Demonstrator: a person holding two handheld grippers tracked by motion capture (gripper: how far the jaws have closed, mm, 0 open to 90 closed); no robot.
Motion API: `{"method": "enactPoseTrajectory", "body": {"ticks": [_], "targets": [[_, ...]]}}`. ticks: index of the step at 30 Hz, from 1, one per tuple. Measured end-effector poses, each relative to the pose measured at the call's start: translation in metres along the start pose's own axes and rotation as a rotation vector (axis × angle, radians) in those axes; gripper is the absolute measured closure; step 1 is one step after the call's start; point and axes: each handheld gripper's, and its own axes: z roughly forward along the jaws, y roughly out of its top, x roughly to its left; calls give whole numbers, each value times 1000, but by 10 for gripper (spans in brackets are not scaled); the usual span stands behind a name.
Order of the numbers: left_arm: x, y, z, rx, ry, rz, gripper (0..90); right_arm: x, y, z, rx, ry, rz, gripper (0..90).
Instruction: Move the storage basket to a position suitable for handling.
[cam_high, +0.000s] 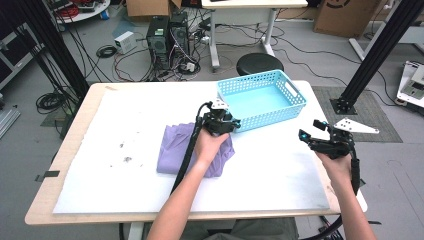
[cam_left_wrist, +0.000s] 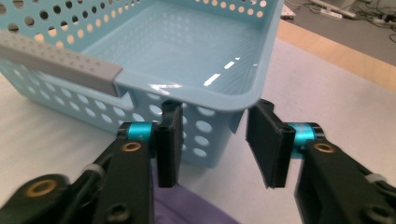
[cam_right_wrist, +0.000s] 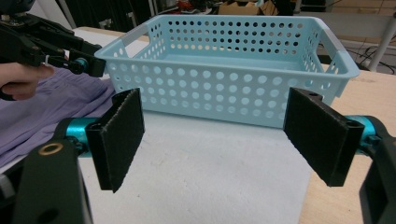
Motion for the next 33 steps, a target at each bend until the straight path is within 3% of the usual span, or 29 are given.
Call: {"method": "enactPoseTrajectory", "body": {"ticks": [1,2,6,8,9,11,15,21,24,30,33], "targets": [[2,-2,1,14,29,-8,486,1,0,1,7,3,3,207],[2,-2,1,14,29,-8,430,1,0,1,7,3,3,207],[0,-6,4,8,3,-55,347,2,0,2,5,2,-3,207],[-6,-5,7,17,34,-26,343,2,0,2,10,2,1,207],[-9,-6,13,45,76,-3,332,2,0,3,12,2,0,207],[-7,-7,17,47,97,-16,314,2,0,3,13,5,-3,207],[-2,-8,21,6,84,-58,310,2,0,4,14,6,-2,207],[-2,-10,25,-13,81,-70,266,1,-1,5,15,6,2,207],[0,-10,26,-35,71,-113,266,2,-1,5,20,8,0,207],[0,-10,29,-26,95,-92,259,3,-2,8,23,11,-4,207],[0,-10,29,-35,106,-61,255,4,-1,9,25,14,-3,207]]}}
